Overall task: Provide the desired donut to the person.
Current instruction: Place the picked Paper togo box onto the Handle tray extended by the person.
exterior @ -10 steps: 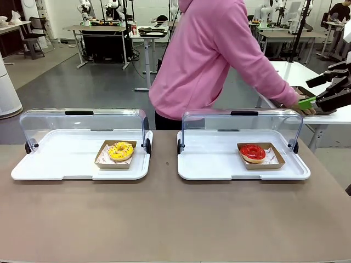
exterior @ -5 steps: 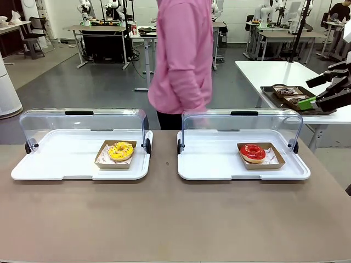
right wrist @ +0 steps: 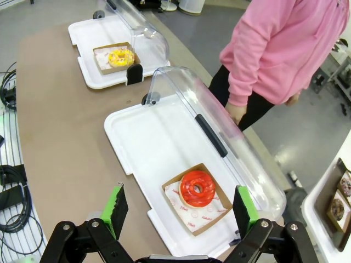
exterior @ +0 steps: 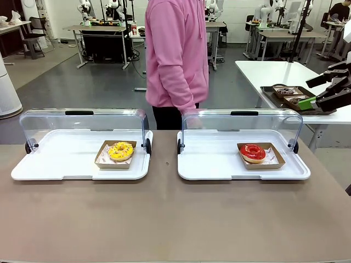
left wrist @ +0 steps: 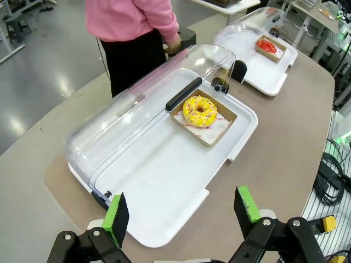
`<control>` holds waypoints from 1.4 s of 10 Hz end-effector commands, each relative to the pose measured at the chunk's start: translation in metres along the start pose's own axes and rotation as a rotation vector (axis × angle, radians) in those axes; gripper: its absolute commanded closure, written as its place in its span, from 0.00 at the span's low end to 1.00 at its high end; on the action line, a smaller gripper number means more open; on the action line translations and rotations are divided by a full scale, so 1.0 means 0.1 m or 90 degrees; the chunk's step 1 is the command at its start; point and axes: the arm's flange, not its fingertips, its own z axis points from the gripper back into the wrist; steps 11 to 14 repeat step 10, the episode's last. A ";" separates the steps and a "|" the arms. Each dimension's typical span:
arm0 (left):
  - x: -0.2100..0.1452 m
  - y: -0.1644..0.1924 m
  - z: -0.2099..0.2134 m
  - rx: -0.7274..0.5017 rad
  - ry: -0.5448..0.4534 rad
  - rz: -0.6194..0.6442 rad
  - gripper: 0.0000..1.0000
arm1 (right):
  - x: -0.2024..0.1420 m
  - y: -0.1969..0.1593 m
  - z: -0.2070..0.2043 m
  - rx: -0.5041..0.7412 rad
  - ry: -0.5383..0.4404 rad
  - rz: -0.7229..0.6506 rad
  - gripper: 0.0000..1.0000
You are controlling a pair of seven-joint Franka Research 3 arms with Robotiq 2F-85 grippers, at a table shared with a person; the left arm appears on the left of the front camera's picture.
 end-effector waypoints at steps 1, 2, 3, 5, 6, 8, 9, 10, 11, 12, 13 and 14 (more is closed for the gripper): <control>0.00 0.00 0.01 0.001 -0.001 0.007 0.00 | 0.00 0.01 -0.01 0.005 0.004 0.001 0.00; 0.00 0.00 0.01 0.001 -0.001 0.007 0.00 | 0.00 0.01 -0.01 0.005 0.004 0.001 0.00; 0.00 0.00 0.01 0.001 -0.001 0.007 0.00 | 0.00 0.01 -0.01 0.005 0.004 0.001 0.00; 0.00 0.00 0.01 0.001 -0.001 0.007 0.00 | 0.00 0.01 -0.01 0.005 0.004 0.001 0.00; 0.00 0.00 0.01 0.001 -0.001 0.007 0.00 | 0.00 0.01 -0.01 0.005 0.004 0.001 0.00; 0.00 0.00 0.01 0.001 -0.001 0.007 0.00 | 0.00 0.01 -0.01 0.005 0.004 0.001 0.00; 0.00 0.00 0.01 0.001 -0.001 0.007 0.00 | 0.00 0.01 -0.01 0.005 0.004 0.001 0.00; 0.00 0.00 0.01 0.001 -0.001 0.007 0.00 | 0.00 0.01 -0.01 0.005 0.004 0.001 0.00; 0.00 0.00 0.01 0.001 -0.001 0.007 0.00 | 0.00 0.01 -0.01 0.005 0.004 0.001 0.00; 0.00 0.00 0.01 0.001 -0.001 0.007 0.00 | 0.00 0.01 -0.01 0.005 0.004 0.001 0.00; 0.00 0.00 0.01 0.001 -0.001 0.007 0.00 | 0.00 0.01 -0.01 0.005 0.004 0.001 0.00; 0.00 0.00 0.01 0.001 -0.001 0.007 0.00 | 0.00 0.01 -0.01 0.005 0.004 0.001 0.00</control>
